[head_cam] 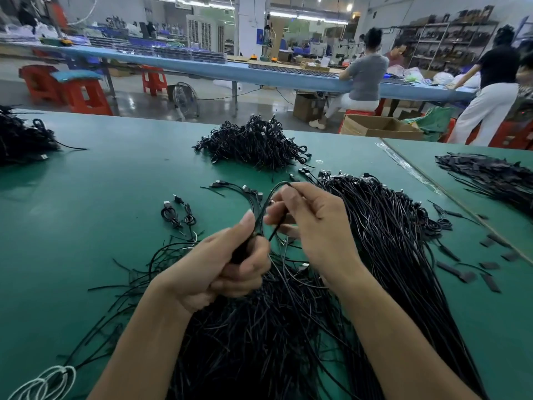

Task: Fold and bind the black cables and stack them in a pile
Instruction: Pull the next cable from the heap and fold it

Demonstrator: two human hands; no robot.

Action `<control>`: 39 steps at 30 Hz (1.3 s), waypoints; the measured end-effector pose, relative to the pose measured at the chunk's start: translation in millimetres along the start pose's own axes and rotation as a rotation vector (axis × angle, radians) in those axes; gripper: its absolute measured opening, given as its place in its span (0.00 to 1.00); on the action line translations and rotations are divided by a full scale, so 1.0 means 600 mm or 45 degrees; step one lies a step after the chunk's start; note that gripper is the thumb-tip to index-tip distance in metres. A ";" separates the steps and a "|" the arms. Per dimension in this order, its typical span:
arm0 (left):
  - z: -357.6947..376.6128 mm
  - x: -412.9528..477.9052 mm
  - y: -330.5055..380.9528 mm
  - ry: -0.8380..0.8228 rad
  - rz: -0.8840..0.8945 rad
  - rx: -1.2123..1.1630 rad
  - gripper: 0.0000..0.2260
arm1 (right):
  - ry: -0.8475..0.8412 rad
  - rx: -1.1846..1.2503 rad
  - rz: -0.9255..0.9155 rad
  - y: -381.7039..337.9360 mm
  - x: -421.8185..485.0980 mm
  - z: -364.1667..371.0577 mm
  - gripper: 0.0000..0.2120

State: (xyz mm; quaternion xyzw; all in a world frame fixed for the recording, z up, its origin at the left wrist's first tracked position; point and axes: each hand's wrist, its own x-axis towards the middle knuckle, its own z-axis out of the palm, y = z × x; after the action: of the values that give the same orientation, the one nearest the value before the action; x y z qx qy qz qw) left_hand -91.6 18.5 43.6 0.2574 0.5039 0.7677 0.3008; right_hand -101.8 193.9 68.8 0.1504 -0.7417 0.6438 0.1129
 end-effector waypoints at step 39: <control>0.007 0.009 0.001 0.544 -0.065 0.722 0.33 | -0.053 -0.770 -0.394 -0.004 -0.017 -0.022 0.05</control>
State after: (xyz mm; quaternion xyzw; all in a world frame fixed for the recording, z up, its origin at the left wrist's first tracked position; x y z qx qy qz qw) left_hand -92.3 24.9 46.0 0.1515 0.7549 0.6259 0.1243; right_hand -91.8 207.2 69.2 0.2340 -0.8696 0.3666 0.2338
